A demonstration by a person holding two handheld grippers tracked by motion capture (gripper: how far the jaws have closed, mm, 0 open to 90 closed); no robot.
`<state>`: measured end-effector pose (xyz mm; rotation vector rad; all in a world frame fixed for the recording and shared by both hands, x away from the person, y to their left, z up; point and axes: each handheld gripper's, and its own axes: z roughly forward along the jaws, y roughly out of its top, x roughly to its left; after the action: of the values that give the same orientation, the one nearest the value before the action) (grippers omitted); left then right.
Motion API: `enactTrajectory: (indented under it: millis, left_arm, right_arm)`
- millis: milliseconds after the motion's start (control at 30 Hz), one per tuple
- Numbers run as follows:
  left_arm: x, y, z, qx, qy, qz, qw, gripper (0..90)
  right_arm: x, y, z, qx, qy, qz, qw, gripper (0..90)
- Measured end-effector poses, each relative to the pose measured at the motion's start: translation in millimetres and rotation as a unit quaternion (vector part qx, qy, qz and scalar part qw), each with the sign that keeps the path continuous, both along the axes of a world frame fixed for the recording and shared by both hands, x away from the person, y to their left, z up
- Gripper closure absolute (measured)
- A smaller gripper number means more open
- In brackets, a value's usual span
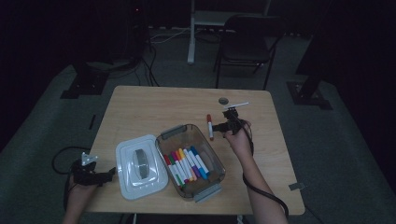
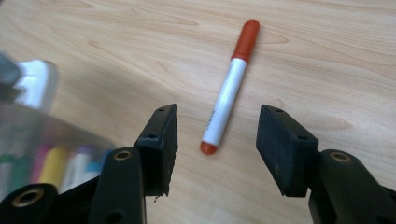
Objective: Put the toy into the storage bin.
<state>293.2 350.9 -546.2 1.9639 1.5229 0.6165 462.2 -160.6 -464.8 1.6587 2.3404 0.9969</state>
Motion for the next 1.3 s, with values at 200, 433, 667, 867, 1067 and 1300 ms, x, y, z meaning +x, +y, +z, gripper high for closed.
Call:
enactTrajectory:
  millis: [200, 433, 667, 867, 1067, 1300]
  left_arm:
    - [0.0, 0.0, 0.0, 0.0, 0.0, 0.0, 1.0, 0.5]
    - [0.0, 0.0, 0.0, 0.0, 0.0, 0.0, 1.0, 0.5]
    - [0.0, 0.0, 0.0, 0.0, 0.0, 0.0, 1.0, 0.5]
    - [0.0, -0.1, 0.0, 0.0, 0.0, 0.0, 1.0, 0.5]
    - [-0.1, -0.1, 0.0, 0.0, 0.0, 0.0, 1.0, 0.5]
    - [0.0, 0.0, 0.0, 0.0, 0.0, 0.0, 1.0, 0.5]
  right_arm:
    - [18.3, 13.8, -18.0, -0.012, 0.009, -0.009, 0.9998, 48.4]
    - [35.3, 25.5, -33.3, -0.041, 0.021, -0.006, 0.9989, 51.3]
    - [48.2, 36.4, -42.8, -0.062, 0.027, -0.01, 0.9976, 51.9]
    - [51.1, 44.0, -50.8, -0.076, 0.033, -0.006, 0.9965, 57.6]
    - [48.3, 45.3, -51.5, -0.091, 0.021, -0.009, 0.9956, 68.2]
    - [47.2, 41.6, -50.8, -0.074, 0.038, -0.019, 0.9964, 76.7]
